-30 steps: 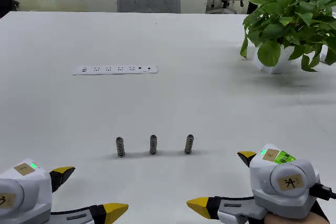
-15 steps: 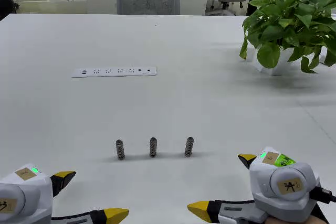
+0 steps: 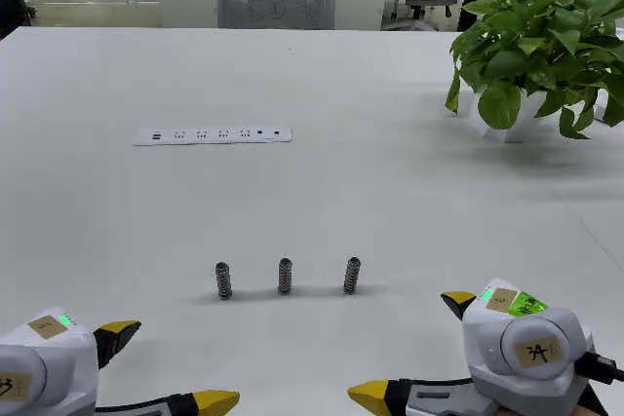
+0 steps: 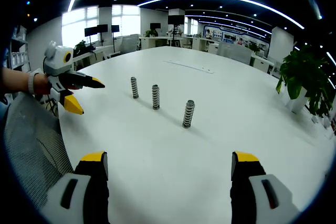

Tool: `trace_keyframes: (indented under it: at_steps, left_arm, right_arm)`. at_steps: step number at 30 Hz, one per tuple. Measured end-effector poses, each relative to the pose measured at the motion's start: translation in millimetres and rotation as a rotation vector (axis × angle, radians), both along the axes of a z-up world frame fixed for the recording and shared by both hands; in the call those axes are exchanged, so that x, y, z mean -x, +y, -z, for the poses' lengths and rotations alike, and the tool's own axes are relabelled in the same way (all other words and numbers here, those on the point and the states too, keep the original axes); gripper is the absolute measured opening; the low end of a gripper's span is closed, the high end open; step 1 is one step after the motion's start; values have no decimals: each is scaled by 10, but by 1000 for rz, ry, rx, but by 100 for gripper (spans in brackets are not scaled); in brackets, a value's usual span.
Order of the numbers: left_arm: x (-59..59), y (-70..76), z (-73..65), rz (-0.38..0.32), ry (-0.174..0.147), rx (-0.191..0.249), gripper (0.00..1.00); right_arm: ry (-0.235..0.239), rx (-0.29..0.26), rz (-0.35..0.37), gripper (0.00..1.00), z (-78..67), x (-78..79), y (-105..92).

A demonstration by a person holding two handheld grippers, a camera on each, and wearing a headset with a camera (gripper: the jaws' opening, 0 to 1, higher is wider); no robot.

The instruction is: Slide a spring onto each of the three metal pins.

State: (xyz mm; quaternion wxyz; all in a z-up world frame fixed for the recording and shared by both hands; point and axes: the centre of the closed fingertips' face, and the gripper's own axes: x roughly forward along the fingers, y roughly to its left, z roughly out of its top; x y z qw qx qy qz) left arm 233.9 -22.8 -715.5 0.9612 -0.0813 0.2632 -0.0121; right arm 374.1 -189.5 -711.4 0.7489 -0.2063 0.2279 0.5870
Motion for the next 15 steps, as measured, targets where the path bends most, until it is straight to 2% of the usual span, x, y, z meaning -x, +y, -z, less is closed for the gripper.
trace_keyframes:
  at_steps: [15]
  left_arm:
    - [8, 5, 6, -1, 1, 0, 95]
  right_arm:
    - [0, 0, 1, 99, 5, -6, 0]
